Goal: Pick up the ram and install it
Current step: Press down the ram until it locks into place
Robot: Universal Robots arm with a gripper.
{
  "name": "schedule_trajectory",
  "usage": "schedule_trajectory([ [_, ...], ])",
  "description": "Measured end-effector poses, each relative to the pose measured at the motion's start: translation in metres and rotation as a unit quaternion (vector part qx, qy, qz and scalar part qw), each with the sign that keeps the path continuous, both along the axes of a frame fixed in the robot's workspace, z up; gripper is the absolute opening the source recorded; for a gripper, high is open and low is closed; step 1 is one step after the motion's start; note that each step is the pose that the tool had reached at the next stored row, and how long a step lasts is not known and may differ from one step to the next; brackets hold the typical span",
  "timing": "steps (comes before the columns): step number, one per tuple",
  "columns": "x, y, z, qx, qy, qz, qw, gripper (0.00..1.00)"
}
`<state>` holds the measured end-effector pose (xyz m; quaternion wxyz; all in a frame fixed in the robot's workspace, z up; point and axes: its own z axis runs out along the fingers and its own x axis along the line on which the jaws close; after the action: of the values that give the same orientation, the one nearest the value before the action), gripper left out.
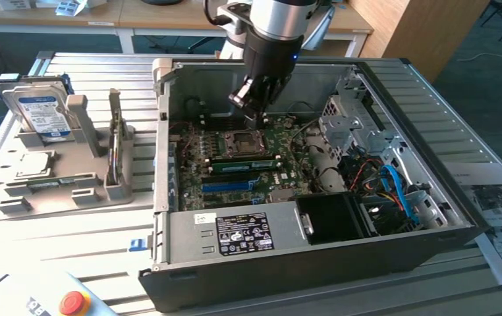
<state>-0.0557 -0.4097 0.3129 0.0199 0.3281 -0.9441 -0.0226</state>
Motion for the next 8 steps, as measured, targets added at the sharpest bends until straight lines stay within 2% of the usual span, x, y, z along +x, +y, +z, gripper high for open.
schedule_trajectory([
  [4,0.0000,0.0000,-0.0004,0.0000,0.0000,-0.036,0.9994,0.11],
  [8,0.0000,0.0000,-0.0006,0.0000,0.0000,-0.073,0.9974,0.11],
])
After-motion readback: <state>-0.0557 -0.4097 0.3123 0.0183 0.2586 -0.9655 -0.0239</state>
